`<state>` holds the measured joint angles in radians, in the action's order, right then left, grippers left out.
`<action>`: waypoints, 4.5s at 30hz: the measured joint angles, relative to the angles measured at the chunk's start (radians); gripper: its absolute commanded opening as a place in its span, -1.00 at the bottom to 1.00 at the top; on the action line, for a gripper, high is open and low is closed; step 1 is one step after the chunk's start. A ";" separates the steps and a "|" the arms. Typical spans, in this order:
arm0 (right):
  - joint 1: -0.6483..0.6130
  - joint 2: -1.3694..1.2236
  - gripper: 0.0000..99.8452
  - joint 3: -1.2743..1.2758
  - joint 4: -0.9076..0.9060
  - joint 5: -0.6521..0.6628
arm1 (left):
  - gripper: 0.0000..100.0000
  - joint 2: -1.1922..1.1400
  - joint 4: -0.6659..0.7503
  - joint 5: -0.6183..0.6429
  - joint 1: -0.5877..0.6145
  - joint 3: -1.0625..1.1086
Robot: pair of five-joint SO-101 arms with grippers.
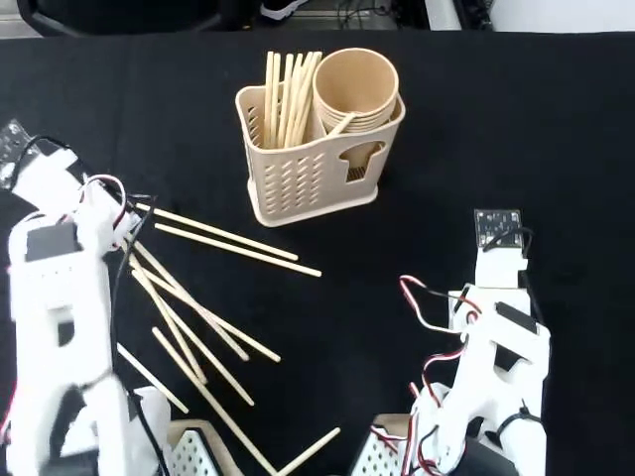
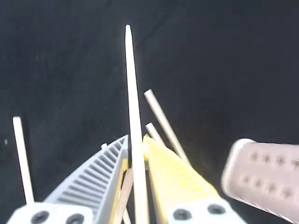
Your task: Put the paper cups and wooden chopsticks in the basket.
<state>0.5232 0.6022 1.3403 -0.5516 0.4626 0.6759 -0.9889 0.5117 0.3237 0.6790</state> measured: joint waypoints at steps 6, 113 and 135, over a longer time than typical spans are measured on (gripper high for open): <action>0.000 0.000 -0.89 0.000 0.000 0.000 | -0.94 0.322 -0.009 -0.048 -0.008 0.000; 0.000 0.000 -0.89 0.000 0.000 0.000 | -0.94 -0.229 0.694 -0.175 -0.394 -0.690; 0.000 0.000 -0.89 0.000 0.000 0.000 | -0.94 -0.235 0.678 -0.176 -0.470 -0.706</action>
<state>0.5232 0.6022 1.3403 -0.5516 0.4626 0.4411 -0.3107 0.3353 -0.1458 -0.0269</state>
